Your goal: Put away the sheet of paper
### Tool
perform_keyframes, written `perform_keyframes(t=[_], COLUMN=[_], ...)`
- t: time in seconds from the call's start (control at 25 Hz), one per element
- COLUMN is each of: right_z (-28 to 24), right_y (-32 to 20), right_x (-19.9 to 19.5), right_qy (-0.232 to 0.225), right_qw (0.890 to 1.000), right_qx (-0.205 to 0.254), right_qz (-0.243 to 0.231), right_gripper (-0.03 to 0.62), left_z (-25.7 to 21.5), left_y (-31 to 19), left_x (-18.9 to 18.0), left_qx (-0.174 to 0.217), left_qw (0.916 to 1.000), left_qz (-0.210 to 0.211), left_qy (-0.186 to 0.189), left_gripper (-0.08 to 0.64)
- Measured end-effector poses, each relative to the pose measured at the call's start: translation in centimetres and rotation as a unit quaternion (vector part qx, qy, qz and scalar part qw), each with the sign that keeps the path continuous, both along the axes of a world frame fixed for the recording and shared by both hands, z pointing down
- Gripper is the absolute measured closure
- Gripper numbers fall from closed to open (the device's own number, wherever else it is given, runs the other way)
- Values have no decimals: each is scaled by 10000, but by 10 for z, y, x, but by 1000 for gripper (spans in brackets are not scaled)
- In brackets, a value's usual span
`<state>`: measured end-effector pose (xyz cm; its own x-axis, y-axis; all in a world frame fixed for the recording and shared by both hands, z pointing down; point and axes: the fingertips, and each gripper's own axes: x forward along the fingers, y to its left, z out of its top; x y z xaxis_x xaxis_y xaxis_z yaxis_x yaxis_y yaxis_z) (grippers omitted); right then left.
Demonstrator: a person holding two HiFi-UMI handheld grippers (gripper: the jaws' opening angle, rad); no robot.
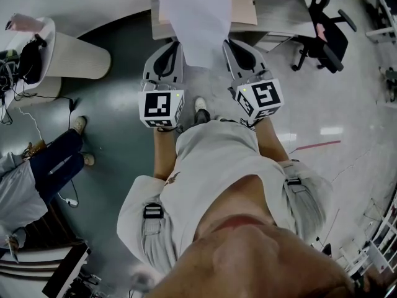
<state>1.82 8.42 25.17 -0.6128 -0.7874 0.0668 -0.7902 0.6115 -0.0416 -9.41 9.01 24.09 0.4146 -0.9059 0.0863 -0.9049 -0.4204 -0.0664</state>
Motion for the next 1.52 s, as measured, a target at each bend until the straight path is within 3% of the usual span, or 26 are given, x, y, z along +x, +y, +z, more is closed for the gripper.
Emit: perform_keyframes(t=[0.56, 0.92, 1.52], right_z=[-7, -2, -3], right_y=[-53, -89, -190], right_x=[-36, -32, -18], right_qy=[54, -2, -107], right_qw=[9996, 9996, 9999], right_qx=[58, -15, 11], right_qz=[288, 284, -88], right_gripper=[572, 572, 572], left_z=[0, 5, 3], left_y=[-58, -94, -189], left_x=[-37, -31, -12], left_qx=[8, -89, -106], left_qw=[9996, 9994, 9999], left_qz=[274, 324, -5], left_qy=[53, 5, -68], left_gripper=[538, 538, 538])
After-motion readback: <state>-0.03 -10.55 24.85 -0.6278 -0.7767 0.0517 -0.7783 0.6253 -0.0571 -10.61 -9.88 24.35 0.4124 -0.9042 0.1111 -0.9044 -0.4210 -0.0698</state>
